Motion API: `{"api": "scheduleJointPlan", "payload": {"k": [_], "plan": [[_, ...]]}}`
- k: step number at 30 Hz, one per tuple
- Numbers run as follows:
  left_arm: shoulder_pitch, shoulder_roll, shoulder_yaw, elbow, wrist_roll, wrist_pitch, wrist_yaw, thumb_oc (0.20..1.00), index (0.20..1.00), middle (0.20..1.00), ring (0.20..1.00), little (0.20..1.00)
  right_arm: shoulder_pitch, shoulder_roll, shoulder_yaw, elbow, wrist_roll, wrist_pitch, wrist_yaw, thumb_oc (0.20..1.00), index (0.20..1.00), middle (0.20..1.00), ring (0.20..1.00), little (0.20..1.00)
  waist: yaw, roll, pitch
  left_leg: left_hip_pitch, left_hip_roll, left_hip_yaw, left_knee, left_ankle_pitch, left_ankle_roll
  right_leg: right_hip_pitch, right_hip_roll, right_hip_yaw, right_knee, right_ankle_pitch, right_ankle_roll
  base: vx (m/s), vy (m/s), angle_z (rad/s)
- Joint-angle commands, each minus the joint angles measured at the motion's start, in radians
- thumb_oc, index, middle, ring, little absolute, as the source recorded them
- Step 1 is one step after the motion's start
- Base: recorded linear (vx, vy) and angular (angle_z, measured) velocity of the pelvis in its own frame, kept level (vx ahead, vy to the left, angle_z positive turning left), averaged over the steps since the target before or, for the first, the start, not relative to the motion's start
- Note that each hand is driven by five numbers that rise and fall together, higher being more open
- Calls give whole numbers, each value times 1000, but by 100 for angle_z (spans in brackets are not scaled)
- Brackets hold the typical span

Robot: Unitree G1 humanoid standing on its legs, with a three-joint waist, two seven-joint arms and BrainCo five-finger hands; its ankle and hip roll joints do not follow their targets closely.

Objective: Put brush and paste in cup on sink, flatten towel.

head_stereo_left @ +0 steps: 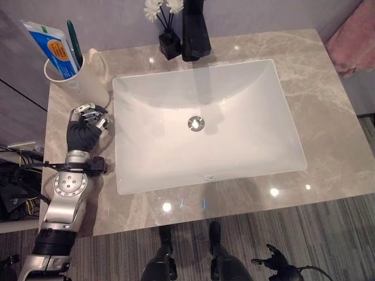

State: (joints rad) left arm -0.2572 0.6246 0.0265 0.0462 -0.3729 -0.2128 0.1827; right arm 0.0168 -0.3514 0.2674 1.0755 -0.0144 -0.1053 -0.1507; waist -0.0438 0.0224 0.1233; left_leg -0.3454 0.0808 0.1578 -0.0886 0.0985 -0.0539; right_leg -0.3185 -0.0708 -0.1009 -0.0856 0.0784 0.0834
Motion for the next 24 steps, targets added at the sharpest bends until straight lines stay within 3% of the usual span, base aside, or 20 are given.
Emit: {"api": "scheduleJointPlan", "payload": {"k": [1,17,24], "plan": [[38,13,-19,73,40,37,14,200,200,200,200,200,-23,-22,18,-19,15,-2,-19,1000,1000,1000,1000,1000,-22,-13,23,3,-6,-42,1,-8,-17,-39,-36,32,-2,67,43,24,4,-4],[123,52,59,30,46,36,2,200,200,200,200,200,-26,-31,8,-9,13,-6,-8,1000,1000,1000,1000,1000,-6,-10,19,0,-8,-58,1,-9,-18,-35,-42,18,-2,60,44,7,2,-1],[104,130,83,64,43,41,-1,200,200,200,200,200,-25,-37,7,9,6,0,-2,1000,1000,1000,1000,1000,-1,-6,20,-7,-5,-59,1,-7,-20,-42,-42,15,-2,63,47,0,0,0]]}}
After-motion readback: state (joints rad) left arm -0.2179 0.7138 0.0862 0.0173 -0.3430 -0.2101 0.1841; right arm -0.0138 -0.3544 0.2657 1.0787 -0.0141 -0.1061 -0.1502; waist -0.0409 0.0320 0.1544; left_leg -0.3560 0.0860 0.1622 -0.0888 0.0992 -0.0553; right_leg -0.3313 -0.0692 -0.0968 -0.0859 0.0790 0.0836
